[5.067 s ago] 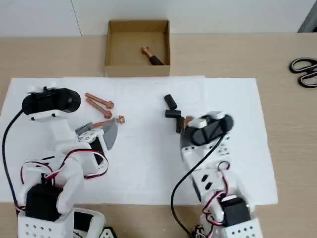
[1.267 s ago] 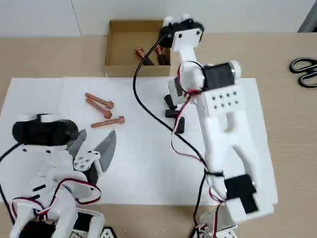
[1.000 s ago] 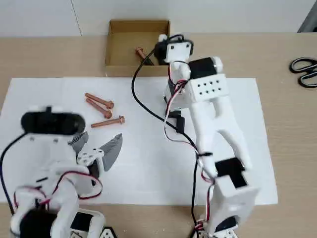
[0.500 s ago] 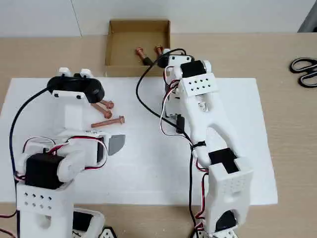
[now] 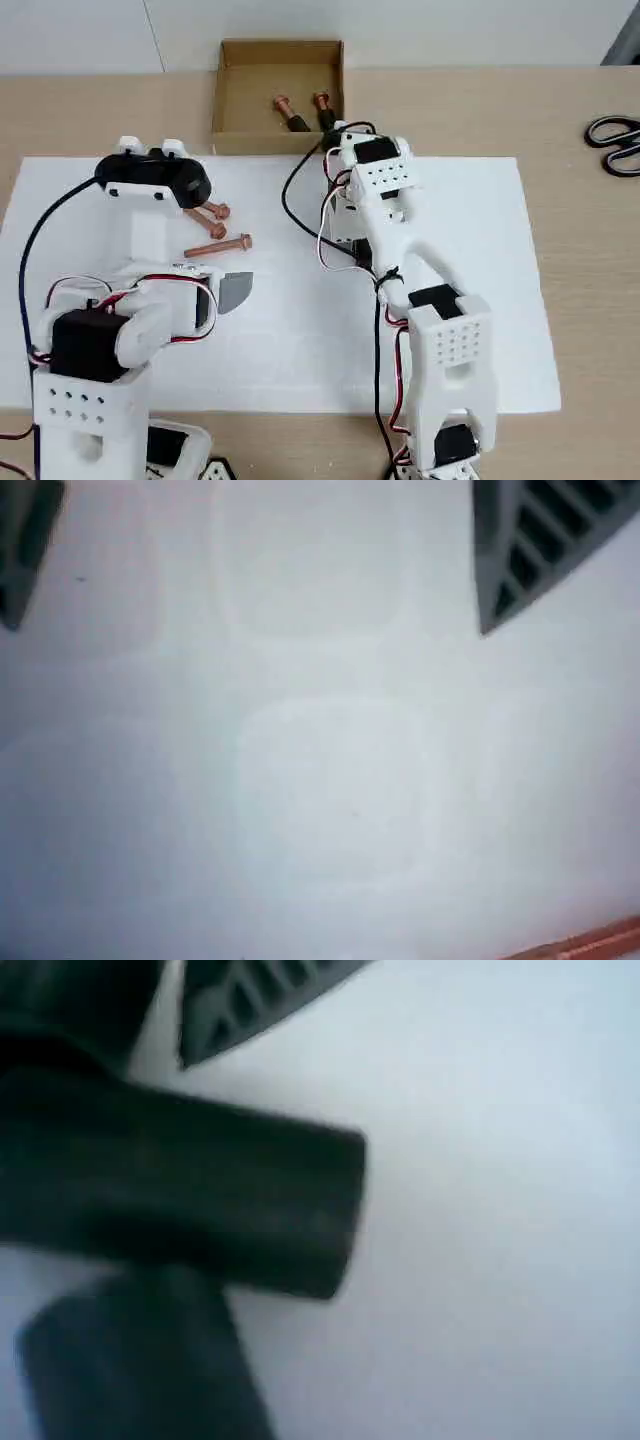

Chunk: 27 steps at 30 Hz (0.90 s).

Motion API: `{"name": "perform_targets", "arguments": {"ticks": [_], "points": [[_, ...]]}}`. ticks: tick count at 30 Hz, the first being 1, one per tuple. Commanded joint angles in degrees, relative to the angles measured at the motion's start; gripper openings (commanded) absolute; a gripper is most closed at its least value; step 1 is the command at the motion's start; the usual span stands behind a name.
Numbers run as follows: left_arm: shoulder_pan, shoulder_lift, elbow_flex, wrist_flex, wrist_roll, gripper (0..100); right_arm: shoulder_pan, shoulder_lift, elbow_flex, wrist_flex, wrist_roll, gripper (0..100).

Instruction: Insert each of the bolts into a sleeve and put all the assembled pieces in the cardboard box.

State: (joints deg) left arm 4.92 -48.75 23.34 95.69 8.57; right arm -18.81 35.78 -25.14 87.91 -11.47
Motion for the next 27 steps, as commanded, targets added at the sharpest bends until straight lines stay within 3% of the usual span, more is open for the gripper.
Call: {"name": "perform_targets", "arguments": {"ticks": [1, 27], "points": [[-0.6, 0.4, -2.3, 0.2, -0.2, 28, -0.3, -0.1, -2.2, -0.7, -0.4, 24.1], [-0.6, 0.4, -2.3, 0.3, -0.2, 28, 0.0, 4.6, -2.3, 5.3, 3.3, 24.0]]}}
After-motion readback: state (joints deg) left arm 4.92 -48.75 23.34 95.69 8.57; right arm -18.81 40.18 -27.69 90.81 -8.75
